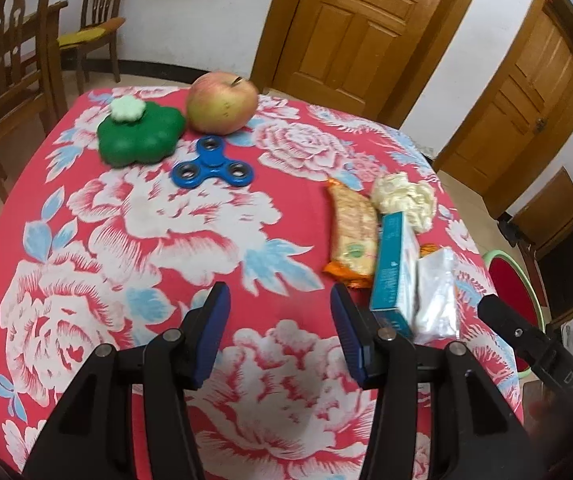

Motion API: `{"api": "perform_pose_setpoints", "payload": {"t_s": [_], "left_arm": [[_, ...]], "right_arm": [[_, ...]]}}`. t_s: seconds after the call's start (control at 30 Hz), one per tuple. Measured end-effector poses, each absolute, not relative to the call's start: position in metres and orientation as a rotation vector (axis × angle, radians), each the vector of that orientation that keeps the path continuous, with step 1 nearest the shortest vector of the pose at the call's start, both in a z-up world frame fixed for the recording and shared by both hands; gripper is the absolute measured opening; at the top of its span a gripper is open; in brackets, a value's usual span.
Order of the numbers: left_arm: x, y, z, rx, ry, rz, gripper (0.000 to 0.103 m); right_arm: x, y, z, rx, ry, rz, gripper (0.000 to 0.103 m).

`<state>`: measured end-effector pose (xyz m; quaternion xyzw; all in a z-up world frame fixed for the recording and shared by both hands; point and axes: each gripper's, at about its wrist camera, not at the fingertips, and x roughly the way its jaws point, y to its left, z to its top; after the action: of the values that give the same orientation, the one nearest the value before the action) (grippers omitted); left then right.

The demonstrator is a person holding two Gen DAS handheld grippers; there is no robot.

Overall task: Collect trash
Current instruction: 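Grasp the clear plastic bag with the right tool while the left tool grasps the teal box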

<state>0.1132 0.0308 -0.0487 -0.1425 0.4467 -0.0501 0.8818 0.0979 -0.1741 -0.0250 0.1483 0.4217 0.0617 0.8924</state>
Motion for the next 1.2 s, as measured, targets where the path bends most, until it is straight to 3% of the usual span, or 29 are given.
{"api": "perform_pose_setpoints", "payload": {"t_s": [0.43, 0.53, 0.7, 1.2], "left_arm": [[0.113, 0.042, -0.058, -0.333, 0.945, -0.1, 0.052], [0.112, 0.041, -0.059, -0.334, 0.948, -0.107, 0.052], [0.111, 0.038, -0.057, -0.336, 0.949, -0.122, 0.052], [0.114, -0.004, -0.04, -0.326, 0.938, -0.273, 0.052]], "right_arm": [[0.116, -0.147, -0.043, 0.279, 0.923, 0.177, 0.049], [0.119, -0.144, -0.045, 0.277, 0.935, 0.189, 0.036], [0.116, -0.143, -0.041, 0.274, 0.916, 0.197, 0.029], [0.097, -0.18, -0.012, 0.275, 0.819, 0.128, 0.028]]}}
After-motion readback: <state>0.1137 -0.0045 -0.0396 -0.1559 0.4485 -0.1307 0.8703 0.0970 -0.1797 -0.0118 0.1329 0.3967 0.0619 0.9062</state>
